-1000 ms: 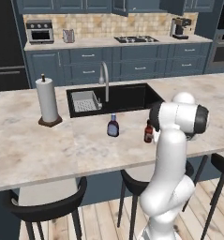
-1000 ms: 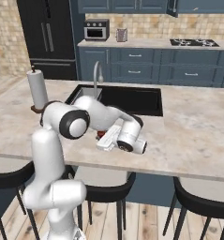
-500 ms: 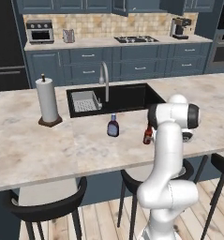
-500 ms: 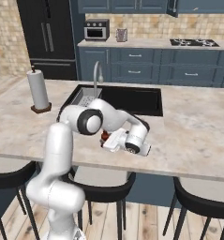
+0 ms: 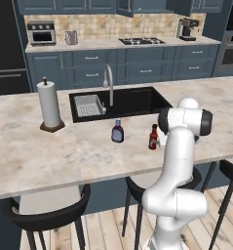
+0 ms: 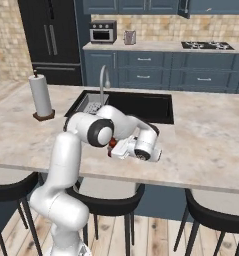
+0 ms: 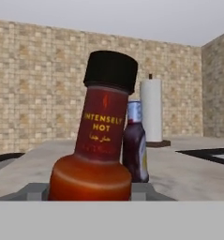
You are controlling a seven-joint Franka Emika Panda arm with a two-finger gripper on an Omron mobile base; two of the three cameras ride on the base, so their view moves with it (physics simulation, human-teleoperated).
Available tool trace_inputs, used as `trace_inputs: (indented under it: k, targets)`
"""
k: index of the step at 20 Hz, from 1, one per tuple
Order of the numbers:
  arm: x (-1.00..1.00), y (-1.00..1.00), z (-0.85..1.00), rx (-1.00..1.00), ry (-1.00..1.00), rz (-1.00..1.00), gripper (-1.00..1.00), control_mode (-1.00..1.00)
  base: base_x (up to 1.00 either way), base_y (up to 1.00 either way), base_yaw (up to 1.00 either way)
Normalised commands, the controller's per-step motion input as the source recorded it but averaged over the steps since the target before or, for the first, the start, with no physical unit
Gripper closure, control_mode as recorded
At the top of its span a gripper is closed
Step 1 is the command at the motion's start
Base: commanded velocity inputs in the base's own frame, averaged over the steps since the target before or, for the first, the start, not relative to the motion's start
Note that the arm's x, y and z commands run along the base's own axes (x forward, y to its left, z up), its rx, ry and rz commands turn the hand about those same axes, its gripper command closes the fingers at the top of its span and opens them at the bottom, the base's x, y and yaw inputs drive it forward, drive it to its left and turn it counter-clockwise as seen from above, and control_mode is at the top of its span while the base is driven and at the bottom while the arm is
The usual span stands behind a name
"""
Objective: The dining table condiment station is running low on condiment bottle. Refill the condiment station by opening the cabinet and taking the condiment bottle from the cabinet and placing it on the dining table.
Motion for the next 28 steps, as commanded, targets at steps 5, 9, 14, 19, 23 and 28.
trace_inputs:
  k: [5,9,14,19,23,28]
  targets:
    - [-0.1,0.14,-0.17,-0.07,-0.05,0.0,-1.0,-1.0,0.0,0.0,0.0]
    - [0.0,0.0,0.0,0.0,-0.01,0.0,-1.0,-1.0,0.0,0.0,0.0]
    - [0.0,-0.05,0.0,0.0,0.0,0.0,-1.0,-1.0,0.0,0.0,0.0]
    - [0.0,-0.03,0.13,0.0,0.0,0.0,-1.0,-1.0,0.0,0.0,0.0]
    - [-0.01,-0.08,0.32,0.0,0.0,0.0,-1.0,-1.0,0.0,0.0,0.0]
    - [-0.06,0.0,0.48,0.0,0.0,-0.01,-1.0,-1.0,0.0,0.0,0.0]
